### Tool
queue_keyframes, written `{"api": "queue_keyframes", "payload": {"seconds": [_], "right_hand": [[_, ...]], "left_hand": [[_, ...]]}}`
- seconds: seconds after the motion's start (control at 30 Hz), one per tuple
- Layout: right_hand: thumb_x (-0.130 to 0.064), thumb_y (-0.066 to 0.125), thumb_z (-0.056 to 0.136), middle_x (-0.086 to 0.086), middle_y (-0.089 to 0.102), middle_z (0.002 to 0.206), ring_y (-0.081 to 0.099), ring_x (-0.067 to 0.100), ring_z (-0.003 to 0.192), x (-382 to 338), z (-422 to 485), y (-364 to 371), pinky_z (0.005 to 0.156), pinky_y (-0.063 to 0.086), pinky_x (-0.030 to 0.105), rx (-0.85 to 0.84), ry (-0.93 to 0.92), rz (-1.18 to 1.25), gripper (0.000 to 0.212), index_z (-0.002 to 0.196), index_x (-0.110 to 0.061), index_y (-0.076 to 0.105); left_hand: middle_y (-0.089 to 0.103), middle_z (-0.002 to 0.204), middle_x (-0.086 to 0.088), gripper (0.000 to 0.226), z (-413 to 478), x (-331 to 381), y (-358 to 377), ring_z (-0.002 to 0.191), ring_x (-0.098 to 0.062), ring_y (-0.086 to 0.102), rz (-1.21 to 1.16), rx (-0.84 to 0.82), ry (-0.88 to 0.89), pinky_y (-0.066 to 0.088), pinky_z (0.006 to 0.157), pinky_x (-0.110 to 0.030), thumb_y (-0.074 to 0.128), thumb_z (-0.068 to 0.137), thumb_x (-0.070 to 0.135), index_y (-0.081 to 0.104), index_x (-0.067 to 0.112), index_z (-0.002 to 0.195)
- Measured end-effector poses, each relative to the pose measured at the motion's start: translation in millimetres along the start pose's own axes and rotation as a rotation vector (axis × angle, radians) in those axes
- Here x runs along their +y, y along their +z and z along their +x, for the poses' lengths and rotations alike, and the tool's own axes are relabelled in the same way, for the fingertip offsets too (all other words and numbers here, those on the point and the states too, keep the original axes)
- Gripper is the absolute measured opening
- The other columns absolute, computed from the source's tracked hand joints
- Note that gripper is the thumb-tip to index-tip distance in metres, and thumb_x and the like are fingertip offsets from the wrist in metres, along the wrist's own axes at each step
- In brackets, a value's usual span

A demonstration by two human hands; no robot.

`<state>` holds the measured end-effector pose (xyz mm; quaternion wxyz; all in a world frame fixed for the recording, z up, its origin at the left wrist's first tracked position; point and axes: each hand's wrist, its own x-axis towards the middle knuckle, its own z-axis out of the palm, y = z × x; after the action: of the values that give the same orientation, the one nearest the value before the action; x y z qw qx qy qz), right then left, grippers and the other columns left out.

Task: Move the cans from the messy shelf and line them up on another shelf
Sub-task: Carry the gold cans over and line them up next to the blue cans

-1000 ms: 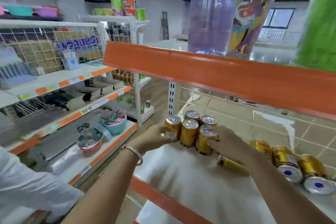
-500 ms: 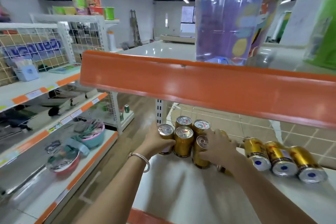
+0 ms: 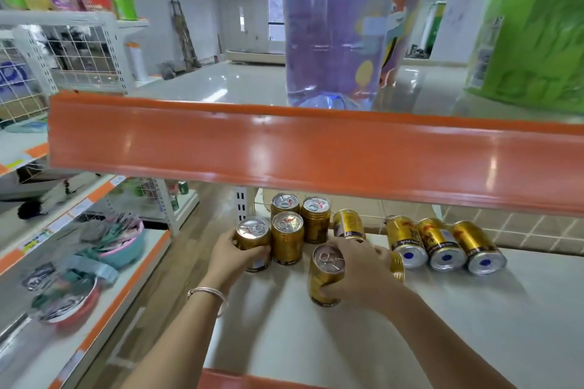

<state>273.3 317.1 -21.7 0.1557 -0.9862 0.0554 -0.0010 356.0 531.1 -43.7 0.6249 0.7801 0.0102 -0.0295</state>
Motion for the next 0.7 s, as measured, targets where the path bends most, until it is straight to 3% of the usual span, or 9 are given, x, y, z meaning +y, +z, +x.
{"api": "queue_keyframes", "payload": {"seconds": [0.13, 0.27, 0.33, 0.43, 0.53, 0.63, 0.7], "right_hand": [[-0.057, 0.07, 0.054, -0.015, 0.05, 0.117, 0.041, 0.014, 0.116, 11, -16, 0, 0.098, 0.017, 0.039, 0.086, -0.002, 0.073, 0.078, 0.124, -0.04, 0.042], [-0.063, 0.074, 0.056, -0.017, 0.05, 0.113, 0.042, 0.012, 0.112, 29, -40, -6, 0.094, 0.019, 0.038, 0.072, 0.081, 0.18, 0.077, 0.123, -0.04, 0.043], [-0.067, 0.072, 0.055, -0.019, 0.051, 0.104, 0.043, 0.008, 0.103, 43, -56, -14, 0.096, 0.022, 0.039, 0.067, 0.13, 0.195, 0.068, 0.111, -0.041, 0.041], [-0.071, 0.069, 0.057, -0.017, 0.051, 0.094, 0.045, 0.009, 0.095, 74, -83, -26, 0.096, 0.026, 0.038, 0.075, 0.225, 0.2, 0.066, 0.105, -0.033, 0.044], [-0.082, 0.058, 0.052, -0.013, 0.054, 0.095, 0.047, 0.012, 0.093, 112, -117, -41, 0.094, 0.025, 0.037, 0.075, 0.338, 0.239, 0.077, 0.105, -0.028, 0.043], [-0.081, 0.056, 0.058, -0.011, 0.057, 0.098, 0.049, 0.014, 0.092, 157, -162, -60, 0.089, 0.021, 0.036, 0.148, 0.417, 0.235, 0.074, 0.109, -0.029, 0.041], [-0.076, 0.059, 0.064, -0.012, 0.06, 0.098, 0.051, 0.016, 0.095, 188, -195, -75, 0.088, 0.02, 0.035, 0.195, 0.454, 0.269, 0.068, 0.114, -0.034, 0.039]], "left_hand": [[0.068, 0.082, 0.009, 0.034, -21, 6, 9, 0.076, -0.01, 0.063, -0.045, 0.034, 0.045, 0.051, 0.068, -0.022, 0.077, 0.069, 0.001, 0.062, 0.029, 0.079], [0.068, 0.08, 0.007, 0.025, -44, 15, 23, 0.075, -0.009, 0.063, -0.017, 0.053, 0.063, 0.051, 0.072, -0.027, 0.081, 0.065, 0.017, 0.062, 0.028, 0.077], [0.069, 0.077, 0.002, 0.024, -61, 20, 35, 0.071, -0.013, 0.062, 0.065, 0.022, 0.092, 0.049, 0.064, -0.026, 0.08, 0.059, 0.024, 0.064, 0.023, 0.077], [0.066, 0.081, 0.006, 0.039, -89, 31, 61, 0.073, -0.008, 0.059, 0.145, -0.06, 0.166, 0.041, 0.059, -0.02, 0.081, 0.054, 0.031, 0.064, 0.023, 0.088], [0.07, 0.09, 0.007, 0.061, -116, 40, 104, 0.079, -0.007, 0.061, 0.128, -0.222, 0.235, 0.046, 0.067, -0.023, 0.077, 0.042, 0.048, 0.066, 0.026, 0.098], [0.072, 0.093, 0.005, 0.058, -147, 46, 165, 0.087, -0.015, 0.065, 0.106, -0.364, 0.216, 0.052, 0.078, -0.034, 0.074, 0.041, 0.053, 0.066, 0.029, 0.093], [0.071, 0.09, 0.005, 0.054, -170, 51, 207, 0.085, -0.016, 0.064, 0.102, -0.442, 0.22, 0.051, 0.076, -0.032, 0.08, 0.044, 0.047, 0.065, 0.026, 0.092]]}}
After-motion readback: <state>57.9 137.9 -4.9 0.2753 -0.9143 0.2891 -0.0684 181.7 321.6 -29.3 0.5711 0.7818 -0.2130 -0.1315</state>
